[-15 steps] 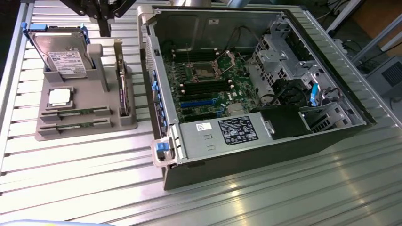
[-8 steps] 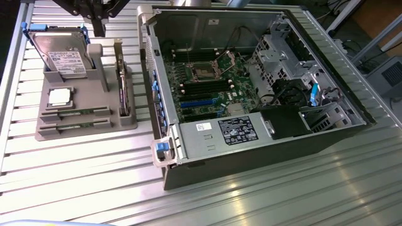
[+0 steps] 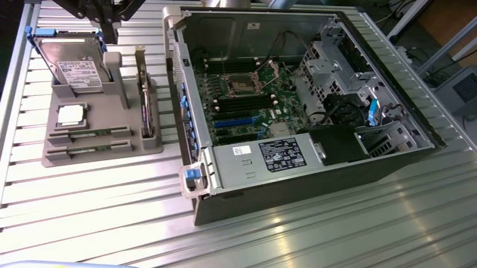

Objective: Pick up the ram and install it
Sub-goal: 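Reach for the ram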

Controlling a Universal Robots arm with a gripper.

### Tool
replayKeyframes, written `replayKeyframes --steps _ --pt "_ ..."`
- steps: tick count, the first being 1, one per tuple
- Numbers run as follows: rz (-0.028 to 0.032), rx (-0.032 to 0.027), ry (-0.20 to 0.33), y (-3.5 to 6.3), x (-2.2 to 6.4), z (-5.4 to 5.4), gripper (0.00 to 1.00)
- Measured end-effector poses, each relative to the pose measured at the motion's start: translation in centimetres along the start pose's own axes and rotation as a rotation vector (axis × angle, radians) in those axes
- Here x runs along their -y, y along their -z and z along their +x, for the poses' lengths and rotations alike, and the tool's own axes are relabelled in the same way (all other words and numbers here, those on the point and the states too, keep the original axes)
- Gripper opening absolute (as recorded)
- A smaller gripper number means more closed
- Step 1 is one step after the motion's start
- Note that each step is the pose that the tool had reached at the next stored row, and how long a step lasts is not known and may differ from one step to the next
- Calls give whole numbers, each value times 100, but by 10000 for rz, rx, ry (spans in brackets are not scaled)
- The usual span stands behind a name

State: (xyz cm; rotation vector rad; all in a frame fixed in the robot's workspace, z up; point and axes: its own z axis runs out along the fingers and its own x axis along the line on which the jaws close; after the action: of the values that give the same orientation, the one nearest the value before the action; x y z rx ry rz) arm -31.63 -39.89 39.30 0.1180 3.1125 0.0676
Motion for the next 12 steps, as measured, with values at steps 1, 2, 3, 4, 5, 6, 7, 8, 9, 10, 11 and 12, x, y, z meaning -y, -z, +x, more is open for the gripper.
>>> replayKeyframes --steps 1,2,3,4,5,6,7,8,9,10,11,12 --pt "0 0 0 0 1 8 10" --pt "0 0 0 0 1 15 10" --pt "0 0 0 0 2 23 10" --pt "0 0 0 1 2 30 10" --pt "1 0 0 1 3 42 10" --pt "0 0 0 1 4 52 10" --pt "0 1 0 1 5 62 10" --pt "1 0 0 1 6 73 10" --pt "0 0 0 2 6 80 10" --pt "0 0 1 1 7 88 10" --pt "0 0 0 2 8 109 10" --pt "0 0 1 2 10 124 10"
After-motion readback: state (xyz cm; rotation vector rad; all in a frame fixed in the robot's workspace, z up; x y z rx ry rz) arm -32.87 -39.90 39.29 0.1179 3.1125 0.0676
